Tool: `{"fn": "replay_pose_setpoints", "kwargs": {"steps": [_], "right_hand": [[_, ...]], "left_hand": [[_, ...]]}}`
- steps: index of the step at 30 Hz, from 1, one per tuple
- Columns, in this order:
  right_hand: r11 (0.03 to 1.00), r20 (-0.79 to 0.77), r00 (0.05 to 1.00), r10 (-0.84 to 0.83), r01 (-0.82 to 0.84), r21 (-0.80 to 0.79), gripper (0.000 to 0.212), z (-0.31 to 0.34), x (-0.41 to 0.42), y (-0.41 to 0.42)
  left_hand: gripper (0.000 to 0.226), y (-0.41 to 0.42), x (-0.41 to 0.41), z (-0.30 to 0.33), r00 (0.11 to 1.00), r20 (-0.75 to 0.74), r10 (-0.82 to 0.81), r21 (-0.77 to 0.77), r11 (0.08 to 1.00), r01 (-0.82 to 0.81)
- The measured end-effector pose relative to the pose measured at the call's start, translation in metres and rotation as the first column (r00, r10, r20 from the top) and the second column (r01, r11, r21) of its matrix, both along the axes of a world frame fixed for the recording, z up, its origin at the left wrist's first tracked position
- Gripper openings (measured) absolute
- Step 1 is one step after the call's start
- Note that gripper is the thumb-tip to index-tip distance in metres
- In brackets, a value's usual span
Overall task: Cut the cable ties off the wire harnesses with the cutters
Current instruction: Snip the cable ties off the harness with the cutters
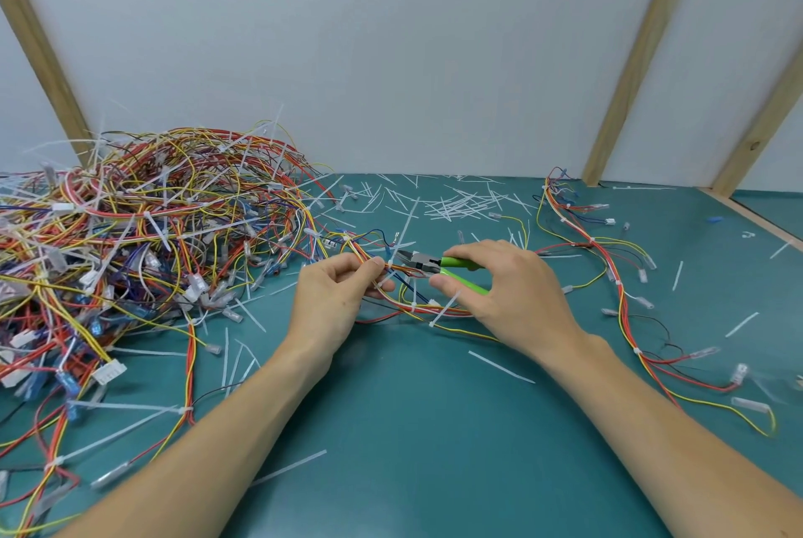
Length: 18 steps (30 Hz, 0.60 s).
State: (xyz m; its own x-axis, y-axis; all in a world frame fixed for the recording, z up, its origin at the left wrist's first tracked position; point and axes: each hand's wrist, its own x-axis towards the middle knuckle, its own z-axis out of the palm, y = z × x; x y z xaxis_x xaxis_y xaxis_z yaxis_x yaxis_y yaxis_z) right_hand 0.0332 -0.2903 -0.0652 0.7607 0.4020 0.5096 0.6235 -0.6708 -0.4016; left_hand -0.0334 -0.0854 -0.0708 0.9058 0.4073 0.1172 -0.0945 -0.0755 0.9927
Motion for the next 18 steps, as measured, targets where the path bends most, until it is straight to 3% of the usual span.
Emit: {"fn": "replay_pose_setpoints", "kwargs": {"steps": [18], "right_hand": [[1.000, -0.013, 1.000, -0.005, 0.005, -0.003, 0.042, 0.0004, 0.0000, -0.0001]], "left_hand": [[0.030, 0.0001, 0.0011, -0.0027, 0.999, 0.035, 0.015, 0.005, 1.000, -0.015]]}}
